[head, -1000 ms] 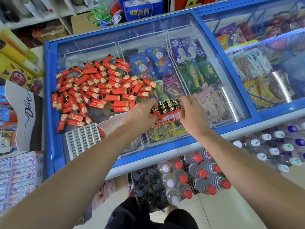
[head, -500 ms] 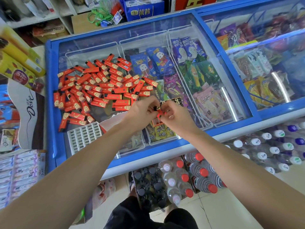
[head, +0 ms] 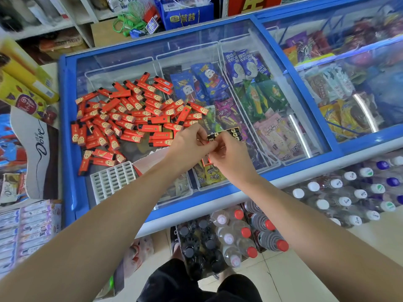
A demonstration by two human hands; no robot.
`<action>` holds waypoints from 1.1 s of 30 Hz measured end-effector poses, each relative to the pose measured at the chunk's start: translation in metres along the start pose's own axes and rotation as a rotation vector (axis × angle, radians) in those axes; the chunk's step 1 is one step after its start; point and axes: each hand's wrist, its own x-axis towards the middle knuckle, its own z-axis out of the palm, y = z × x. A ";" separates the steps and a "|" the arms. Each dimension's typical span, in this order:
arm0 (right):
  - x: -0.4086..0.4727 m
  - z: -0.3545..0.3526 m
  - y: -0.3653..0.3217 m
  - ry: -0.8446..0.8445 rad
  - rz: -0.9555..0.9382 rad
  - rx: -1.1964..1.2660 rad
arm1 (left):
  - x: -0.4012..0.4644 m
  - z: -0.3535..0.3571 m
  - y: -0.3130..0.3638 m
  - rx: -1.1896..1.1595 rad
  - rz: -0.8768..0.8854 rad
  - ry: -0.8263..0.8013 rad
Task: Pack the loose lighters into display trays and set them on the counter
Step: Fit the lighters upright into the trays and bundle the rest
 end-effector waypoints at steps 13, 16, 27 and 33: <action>0.011 -0.019 0.000 -0.077 -0.053 -0.050 | 0.007 -0.010 -0.009 -0.090 0.128 -0.092; 0.010 -0.014 0.009 -0.033 -0.101 -0.163 | 0.012 -0.012 -0.017 -0.073 0.049 -0.090; 0.005 0.016 0.029 -0.104 -0.245 -0.445 | 0.023 0.002 -0.042 0.142 -0.125 -0.119; 0.002 0.024 0.033 -0.068 -0.264 -0.545 | 0.029 0.009 -0.047 0.138 -0.120 -0.121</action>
